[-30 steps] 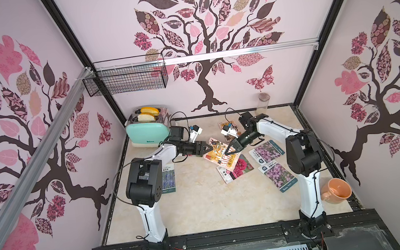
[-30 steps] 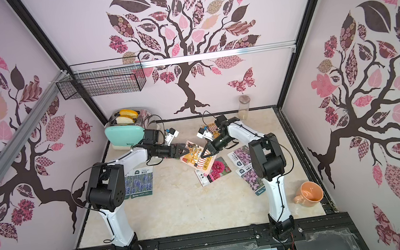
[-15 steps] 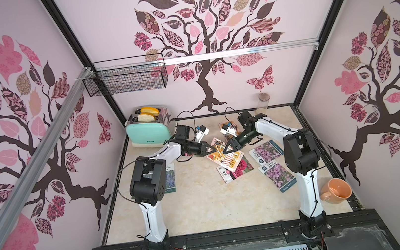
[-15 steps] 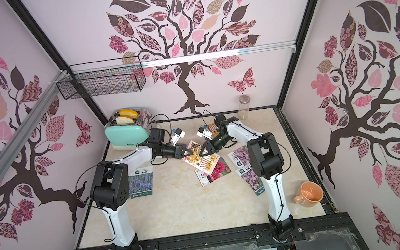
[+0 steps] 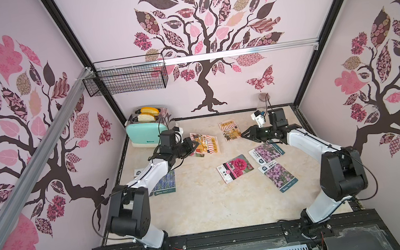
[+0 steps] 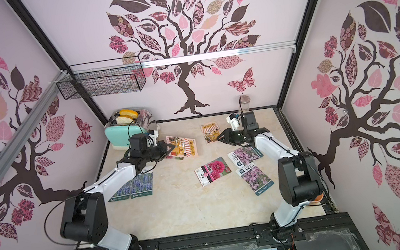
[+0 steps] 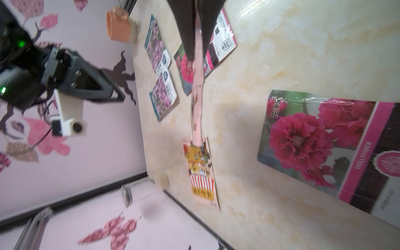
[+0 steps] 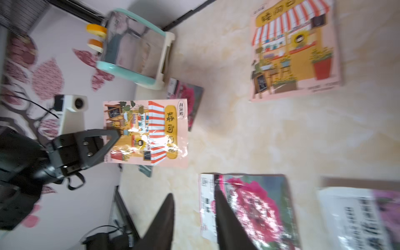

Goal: Arrange the seed packets in a row
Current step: Pick up the seed packet from the center of the board.

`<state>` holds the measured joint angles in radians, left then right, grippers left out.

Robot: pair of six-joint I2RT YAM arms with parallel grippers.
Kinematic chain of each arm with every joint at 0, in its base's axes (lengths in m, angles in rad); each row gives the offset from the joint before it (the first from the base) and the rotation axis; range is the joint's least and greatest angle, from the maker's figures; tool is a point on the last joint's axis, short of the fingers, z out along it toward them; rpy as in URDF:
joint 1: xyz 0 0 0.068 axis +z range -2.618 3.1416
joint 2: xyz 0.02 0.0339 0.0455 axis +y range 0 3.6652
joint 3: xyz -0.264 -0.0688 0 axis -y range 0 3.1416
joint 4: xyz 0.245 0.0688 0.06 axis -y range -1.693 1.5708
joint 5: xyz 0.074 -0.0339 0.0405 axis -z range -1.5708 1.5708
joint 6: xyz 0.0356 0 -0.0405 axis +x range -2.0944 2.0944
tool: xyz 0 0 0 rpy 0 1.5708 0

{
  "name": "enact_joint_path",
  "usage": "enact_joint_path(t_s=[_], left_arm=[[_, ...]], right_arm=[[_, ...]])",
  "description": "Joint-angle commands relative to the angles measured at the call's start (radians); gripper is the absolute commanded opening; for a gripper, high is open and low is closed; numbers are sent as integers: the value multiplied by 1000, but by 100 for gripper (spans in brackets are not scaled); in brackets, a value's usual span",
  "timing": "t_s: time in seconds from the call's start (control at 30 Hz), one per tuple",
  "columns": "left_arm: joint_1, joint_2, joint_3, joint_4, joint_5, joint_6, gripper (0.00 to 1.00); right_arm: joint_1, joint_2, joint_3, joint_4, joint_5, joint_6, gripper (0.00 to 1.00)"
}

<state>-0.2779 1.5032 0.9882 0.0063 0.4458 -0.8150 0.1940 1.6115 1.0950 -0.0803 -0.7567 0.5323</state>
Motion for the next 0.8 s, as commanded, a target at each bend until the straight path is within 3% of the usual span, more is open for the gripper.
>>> enact_joint_path(t_s=[0.0, 0.13, 0.23, 0.43, 0.6, 0.77], left_arm=[[-76, -85, -73, 43, -264, -210, 0], [-112, -208, -222, 125, -428, -330, 0], [-112, -268, -250, 113, -469, -328, 0], [-116, -263, -262, 127, -437, -327, 0], [-118, -254, -259, 129, -400, -318, 0], [-118, -260, -248, 101, -365, -282, 0]], right_arm=[[86, -8, -150, 313, -115, 342, 21], [181, -23, -317, 719, -56, 650, 27], [199, -1, -343, 841, -24, 743, 36], [259, 71, -294, 895, -34, 818, 45], [316, 192, -283, 1137, -25, 968, 43], [339, 261, -236, 1162, -23, 980, 39]])
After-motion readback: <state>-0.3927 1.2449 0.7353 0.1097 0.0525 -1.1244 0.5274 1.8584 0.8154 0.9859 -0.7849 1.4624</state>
